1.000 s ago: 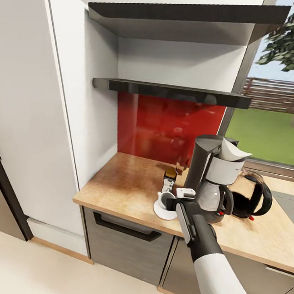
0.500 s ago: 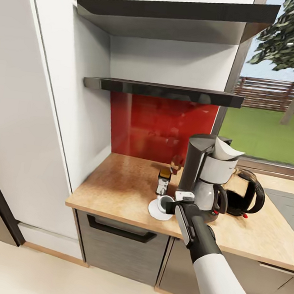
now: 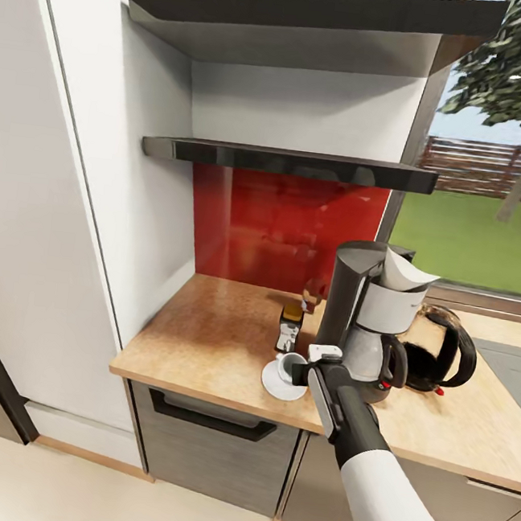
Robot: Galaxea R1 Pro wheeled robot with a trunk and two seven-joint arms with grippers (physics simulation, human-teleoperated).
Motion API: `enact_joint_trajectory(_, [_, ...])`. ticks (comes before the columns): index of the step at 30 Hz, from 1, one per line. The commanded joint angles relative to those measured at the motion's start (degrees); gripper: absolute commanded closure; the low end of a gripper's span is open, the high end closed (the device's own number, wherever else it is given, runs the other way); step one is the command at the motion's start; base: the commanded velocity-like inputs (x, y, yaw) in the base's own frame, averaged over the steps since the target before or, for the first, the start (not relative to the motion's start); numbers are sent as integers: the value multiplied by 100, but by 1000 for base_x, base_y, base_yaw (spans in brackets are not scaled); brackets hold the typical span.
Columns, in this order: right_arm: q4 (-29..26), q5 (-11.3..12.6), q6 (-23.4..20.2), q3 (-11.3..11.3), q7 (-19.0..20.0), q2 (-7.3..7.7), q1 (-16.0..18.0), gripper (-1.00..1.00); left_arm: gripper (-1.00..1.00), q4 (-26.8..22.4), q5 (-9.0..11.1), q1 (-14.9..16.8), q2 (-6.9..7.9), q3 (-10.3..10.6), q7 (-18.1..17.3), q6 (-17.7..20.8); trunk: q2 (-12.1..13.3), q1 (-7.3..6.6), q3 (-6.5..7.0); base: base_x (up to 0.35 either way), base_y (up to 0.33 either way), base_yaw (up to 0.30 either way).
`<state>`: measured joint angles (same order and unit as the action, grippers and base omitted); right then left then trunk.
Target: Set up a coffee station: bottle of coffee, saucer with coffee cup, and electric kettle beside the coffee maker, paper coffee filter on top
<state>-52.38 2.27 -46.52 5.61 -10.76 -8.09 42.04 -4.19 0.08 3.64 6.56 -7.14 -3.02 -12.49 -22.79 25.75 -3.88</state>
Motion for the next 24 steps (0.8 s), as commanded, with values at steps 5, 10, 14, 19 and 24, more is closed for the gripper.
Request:
enact_joint_trajectory(5, [3,28,-24,4,-33,4,6,100,-100,6,1,5,2,-42,-32,-17,-13,4,-13,0,0,0])
enact_joint_trajectory(10, [166,36,-17,2,-31,1,6,100,-100,7,1,5,3,-42,-32,-17,-13,4,-13,0,0,0])
enact_joint_trajectory(14, [182,37,-16,2,-31,0,6,100,-100,7,1,5,5,-42,-32,-17,-13,4,-13,0,0,0])
enact_joint_trajectory(19, [184,37,-15,2,-31,0,6,100,-100,8,1,5,7,-42,-32,-17,-13,4,-13,0,0,0])
enact_joint_trajectory(24, [185,37,-15,2,-31,0,6,100,-100,8,1,5,12,-42,-32,-17,-13,4,-13,21,44,0])
